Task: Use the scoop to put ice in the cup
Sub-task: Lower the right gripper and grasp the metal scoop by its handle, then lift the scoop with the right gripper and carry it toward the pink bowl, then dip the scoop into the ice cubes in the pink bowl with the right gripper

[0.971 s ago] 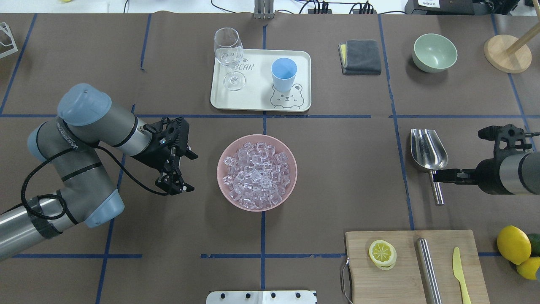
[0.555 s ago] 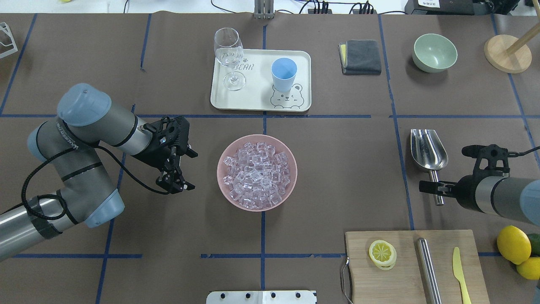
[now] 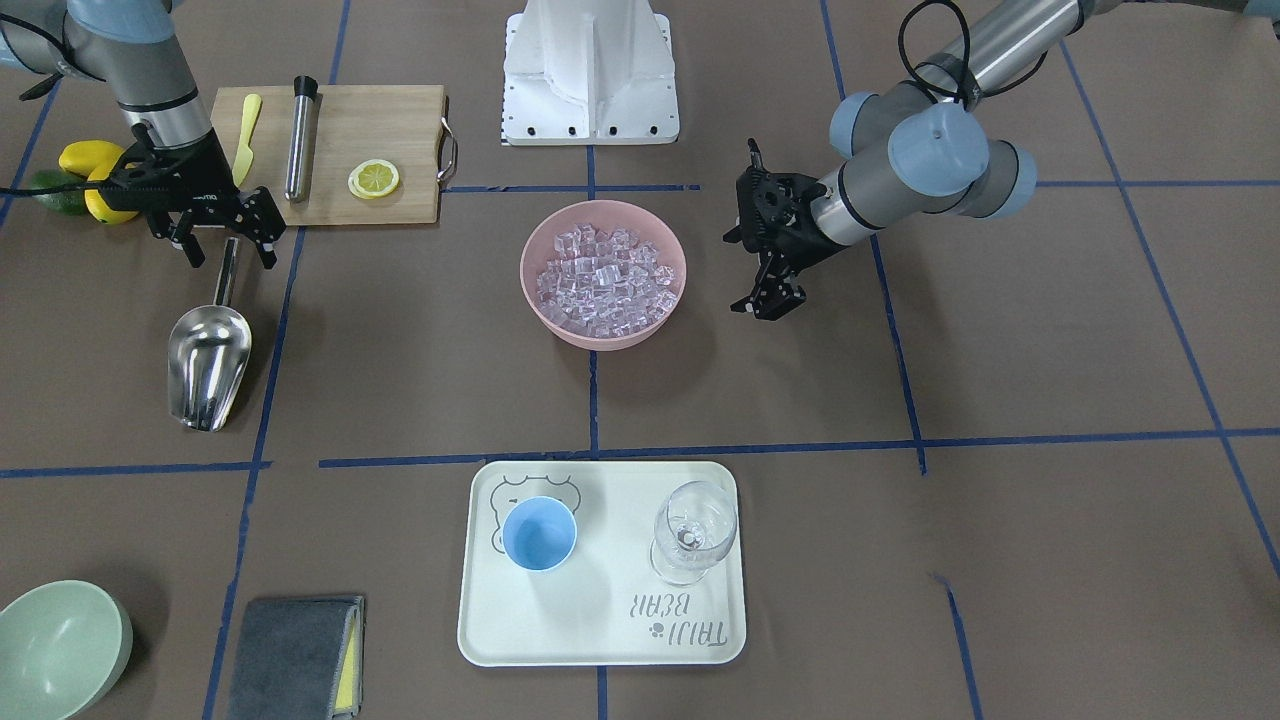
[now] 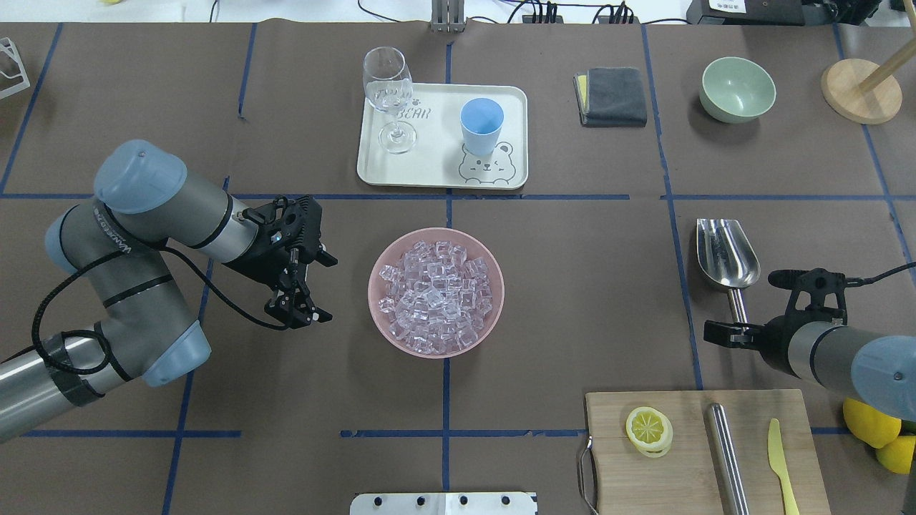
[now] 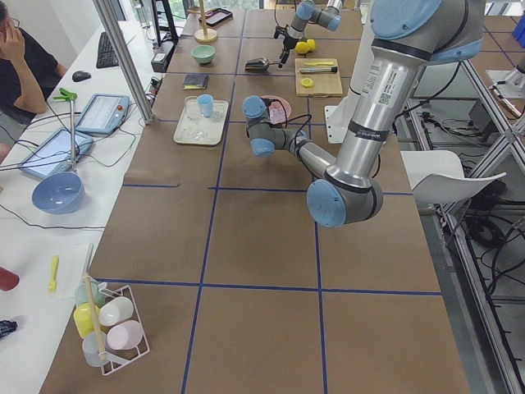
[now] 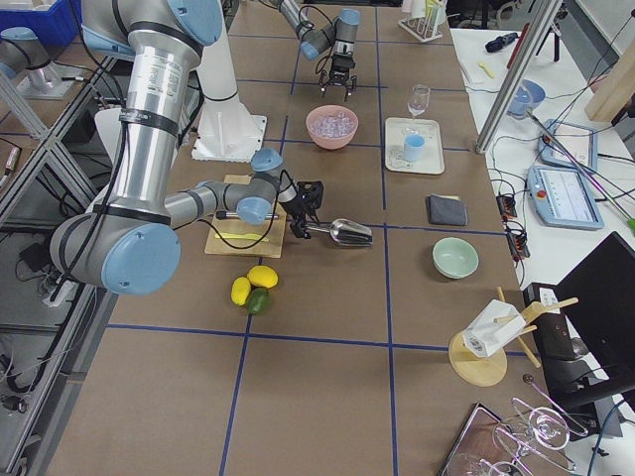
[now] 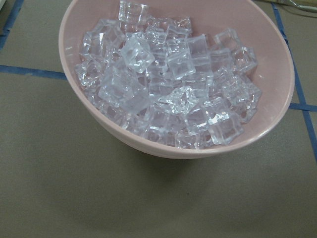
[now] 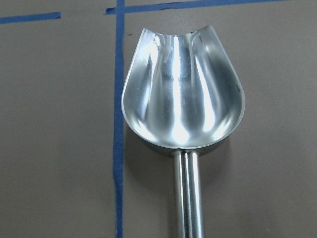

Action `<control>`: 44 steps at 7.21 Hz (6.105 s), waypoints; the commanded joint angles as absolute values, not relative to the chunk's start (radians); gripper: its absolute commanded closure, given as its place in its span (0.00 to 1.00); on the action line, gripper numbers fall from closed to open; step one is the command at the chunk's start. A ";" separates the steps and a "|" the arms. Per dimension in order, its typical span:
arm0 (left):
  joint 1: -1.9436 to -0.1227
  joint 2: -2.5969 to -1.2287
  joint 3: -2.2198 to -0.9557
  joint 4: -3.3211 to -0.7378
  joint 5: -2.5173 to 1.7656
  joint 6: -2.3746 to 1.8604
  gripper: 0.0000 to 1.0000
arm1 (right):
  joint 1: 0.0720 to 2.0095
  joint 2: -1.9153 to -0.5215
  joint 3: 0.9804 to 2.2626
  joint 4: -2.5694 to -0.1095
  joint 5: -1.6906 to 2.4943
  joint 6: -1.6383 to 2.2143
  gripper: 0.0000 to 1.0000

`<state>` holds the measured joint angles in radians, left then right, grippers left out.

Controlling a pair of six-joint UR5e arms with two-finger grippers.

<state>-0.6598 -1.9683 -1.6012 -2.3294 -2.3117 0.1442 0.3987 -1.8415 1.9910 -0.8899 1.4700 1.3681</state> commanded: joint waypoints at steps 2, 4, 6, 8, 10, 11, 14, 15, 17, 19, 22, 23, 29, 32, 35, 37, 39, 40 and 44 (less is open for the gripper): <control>-0.661 -1.968 -1.608 -2.330 -2.312 0.144 0.00 | 0.400 -1.805 1.948 -0.888 1.465 1.368 0.18; -0.661 -1.968 -1.614 -2.329 -2.312 0.144 0.00 | 0.403 -1.816 1.950 -0.887 1.466 1.367 0.61; -0.661 -1.968 -1.617 -2.329 -2.312 0.144 0.00 | 0.403 -1.816 1.954 -0.885 1.442 1.367 1.00; -0.661 -1.968 -1.623 -2.329 -2.312 0.144 0.00 | 0.408 -1.834 1.965 -0.882 1.439 1.349 1.00; -0.661 -1.967 -1.628 -2.330 -2.312 0.144 0.00 | 0.414 -1.856 2.073 -0.879 1.417 1.228 1.00; -0.663 -1.964 -1.629 -2.330 -2.312 0.144 0.00 | 0.419 -1.853 2.115 -0.880 1.427 1.206 1.00; -0.663 -1.960 -1.640 -2.330 -2.315 0.144 0.00 | 0.434 -1.737 2.137 -0.920 1.524 1.107 1.00; -0.663 -1.959 -1.641 -2.330 -2.316 0.144 0.00 | 0.436 -1.662 2.137 -0.974 1.526 0.998 1.00; -0.663 -1.957 -1.640 -2.330 -2.313 0.144 0.00 | 0.434 -1.544 2.140 -1.099 1.596 0.918 1.00; -0.663 -1.956 -1.637 -2.330 -2.312 0.144 0.00 | 0.518 -1.325 2.149 -1.390 1.740 0.698 1.00; -0.661 -1.957 -1.635 -2.330 -2.313 0.144 0.00 | 0.500 -1.235 2.155 -1.462 1.773 0.672 1.00; -0.661 -1.956 -1.634 -2.330 -2.313 0.146 0.00 | 0.505 -1.229 2.163 -1.469 1.778 0.673 1.00; -0.663 -1.954 -1.629 -2.330 -2.312 0.146 0.00 | 0.497 -1.017 2.195 -1.992 1.819 0.489 1.00; -0.661 -1.954 -1.628 -2.330 -2.312 0.147 0.00 | 0.494 -0.908 2.159 -2.164 1.819 0.319 1.00; -0.660 -1.956 -1.626 -2.330 -2.312 0.147 0.00 | 0.492 -0.719 2.021 -2.415 1.819 0.125 1.00; -0.660 -1.954 -1.621 -2.332 -2.310 0.149 0.00 | 0.492 -0.603 1.927 -2.584 1.819 0.028 1.00; -0.658 -1.953 -1.617 -2.332 -2.310 0.149 0.00 | 0.492 -0.522 1.806 -2.635 1.816 -0.014 1.00; -0.658 -1.953 -1.617 -2.332 -2.310 0.149 0.00 | 0.492 -0.494 1.745 -2.635 1.813 -0.029 1.00; -0.658 -1.951 -1.615 -2.332 -2.310 0.149 0.00 | 0.489 -0.486 1.677 -2.646 1.810 -0.057 1.00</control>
